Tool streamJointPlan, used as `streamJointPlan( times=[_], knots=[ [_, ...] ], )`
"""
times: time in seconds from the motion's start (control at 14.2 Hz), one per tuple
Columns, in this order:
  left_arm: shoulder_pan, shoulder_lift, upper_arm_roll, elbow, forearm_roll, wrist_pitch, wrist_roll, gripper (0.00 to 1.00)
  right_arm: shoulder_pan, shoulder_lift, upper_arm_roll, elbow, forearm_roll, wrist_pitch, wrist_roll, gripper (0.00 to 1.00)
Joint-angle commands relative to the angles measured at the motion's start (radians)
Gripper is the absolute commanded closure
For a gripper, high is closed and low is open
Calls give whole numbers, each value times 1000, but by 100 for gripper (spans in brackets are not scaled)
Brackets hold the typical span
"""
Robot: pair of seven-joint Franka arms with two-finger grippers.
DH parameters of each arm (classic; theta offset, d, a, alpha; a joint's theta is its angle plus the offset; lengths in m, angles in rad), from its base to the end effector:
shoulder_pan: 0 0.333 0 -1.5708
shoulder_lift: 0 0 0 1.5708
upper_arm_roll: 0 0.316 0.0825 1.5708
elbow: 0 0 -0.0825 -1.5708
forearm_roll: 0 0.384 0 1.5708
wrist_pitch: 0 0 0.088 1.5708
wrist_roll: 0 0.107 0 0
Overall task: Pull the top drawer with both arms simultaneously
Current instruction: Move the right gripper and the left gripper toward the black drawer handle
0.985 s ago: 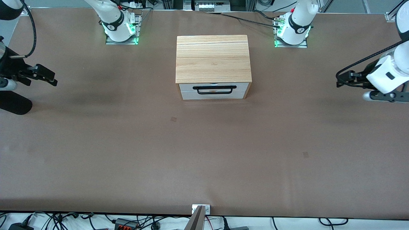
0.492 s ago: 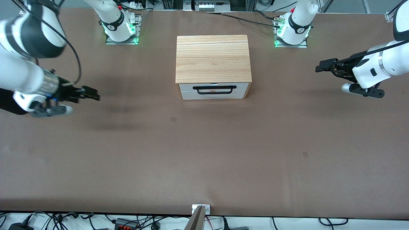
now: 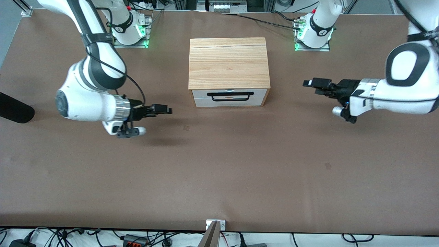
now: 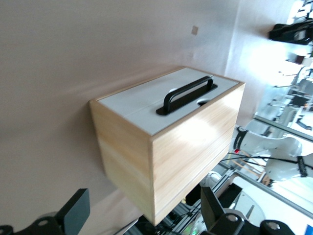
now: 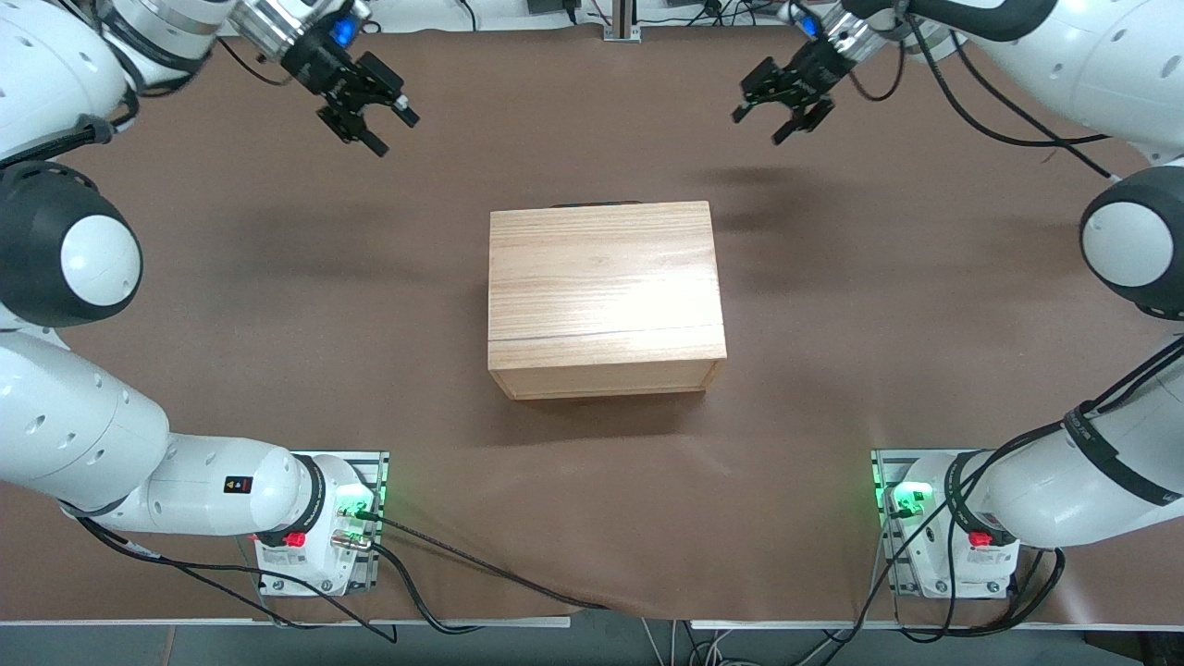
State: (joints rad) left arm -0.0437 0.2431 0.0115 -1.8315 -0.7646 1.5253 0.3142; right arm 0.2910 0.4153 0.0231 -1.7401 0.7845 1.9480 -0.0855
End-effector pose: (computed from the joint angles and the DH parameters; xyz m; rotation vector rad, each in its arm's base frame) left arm 0.5635 -0.0953 0.3963 2.2703 -0.1784 -0.5028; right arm 0.5980 0.2427 0.3398 -2.4434 -0.0218 0.3521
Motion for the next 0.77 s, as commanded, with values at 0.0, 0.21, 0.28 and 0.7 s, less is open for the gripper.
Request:
streamJointPlan(
  times=[0.0,0.21,0.28,0.7],
  knots=[
    [-10,45,-48,-41,-123,117,141,0,7,69,-6,11,195,0,-156,0],
    [-13,103,-83,-118,-385,167,303,0,23,138,-6,11,410,-6,-334,0],
    [-13,126,-85,-123,-428,167,357,0,42,166,-6,11,502,-11,-399,0],
    [-36,202,-154,-221,-751,185,652,0,137,224,-5,11,778,-11,-595,0]
  ],
)
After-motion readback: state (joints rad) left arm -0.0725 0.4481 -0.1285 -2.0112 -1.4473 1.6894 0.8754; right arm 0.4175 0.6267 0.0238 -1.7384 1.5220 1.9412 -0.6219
